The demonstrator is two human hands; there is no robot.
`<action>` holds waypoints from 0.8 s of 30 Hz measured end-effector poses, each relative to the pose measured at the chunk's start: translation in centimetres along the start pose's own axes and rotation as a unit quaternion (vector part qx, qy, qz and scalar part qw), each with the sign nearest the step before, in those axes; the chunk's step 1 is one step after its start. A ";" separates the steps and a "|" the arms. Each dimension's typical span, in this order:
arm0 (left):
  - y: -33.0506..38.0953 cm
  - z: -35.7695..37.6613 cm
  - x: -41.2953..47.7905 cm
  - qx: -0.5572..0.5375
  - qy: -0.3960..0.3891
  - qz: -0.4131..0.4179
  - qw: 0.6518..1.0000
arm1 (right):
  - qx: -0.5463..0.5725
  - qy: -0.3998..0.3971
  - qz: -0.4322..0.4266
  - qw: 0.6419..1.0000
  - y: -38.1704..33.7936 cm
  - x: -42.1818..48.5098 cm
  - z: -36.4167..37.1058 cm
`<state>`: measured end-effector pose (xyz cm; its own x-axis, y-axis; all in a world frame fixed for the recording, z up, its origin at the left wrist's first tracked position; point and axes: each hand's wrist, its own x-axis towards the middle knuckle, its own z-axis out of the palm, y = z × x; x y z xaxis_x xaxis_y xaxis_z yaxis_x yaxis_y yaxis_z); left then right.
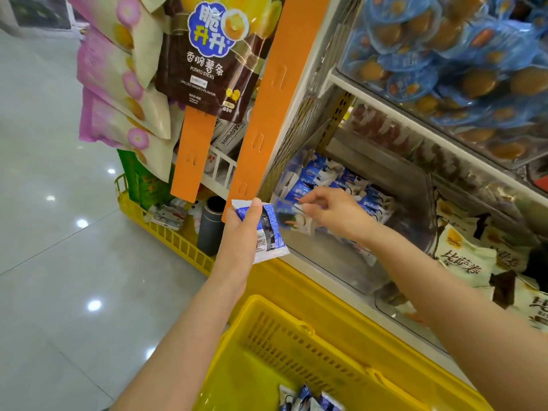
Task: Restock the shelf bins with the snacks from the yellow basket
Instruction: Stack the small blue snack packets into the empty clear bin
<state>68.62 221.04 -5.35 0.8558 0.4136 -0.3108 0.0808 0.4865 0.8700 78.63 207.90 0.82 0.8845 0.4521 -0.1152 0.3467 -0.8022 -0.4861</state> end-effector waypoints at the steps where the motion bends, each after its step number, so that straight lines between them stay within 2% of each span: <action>1: 0.0 0.0 0.0 0.000 0.001 -0.001 1.000 | 0.021 -0.038 0.020 0.999 -0.2 0.2 0.3; 4: -0.1 0.0 0.3 0.003 0.005 -0.007 1.000 | 0.100 -0.141 0.086 0.981 -0.5 0.6 0.9; 7: -0.1 0.1 0.6 -0.015 0.005 -0.021 1.000 | 0.078 -0.158 0.067 0.982 -0.6 0.5 0.9; 9: 0.0 0.1 0.6 -0.032 0.009 -0.033 0.999 | 0.010 -0.099 0.025 0.995 -0.9 -0.1 1.0; 10: 0.1 0.1 0.6 -0.037 0.010 -0.036 0.999 | -0.009 -0.036 -0.005 0.999 -1.0 -0.6 1.0; 12: 0.3 0.0 0.3 -0.035 0.006 -0.024 0.999 | 0.005 0.106 -0.075 0.992 -1.4 -1.9 1.1; 14: 0.4 0.0 -0.1 -0.014 -0.008 0.004 1.000 | 0.055 0.166 -0.126 0.977 -1.7 -3.7 1.2; 16: 0.6 0.1 -0.7 -0.012 -0.028 0.023 0.999 | 0.101 0.140 -0.130 0.976 -2.2 -5.4 1.4; 19: 0.4 0.5 -1.4 -0.017 -0.080 0.037 0.996 | 0.167 0.060 -0.086 0.980 -2.6 -7.5 2.4; 24: 0.0 1.4 -2.5 0.011 -0.158 0.039 0.987 | 0.220 0.042 -0.021 0.974 -2.1 -8.4 1.8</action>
<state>67.15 218.91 -4.05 0.9760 0.1872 -0.1110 0.0165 0.4448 0.8955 69.94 206.51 1.28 0.9013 0.4325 -0.0258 0.2317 -0.5314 -0.8149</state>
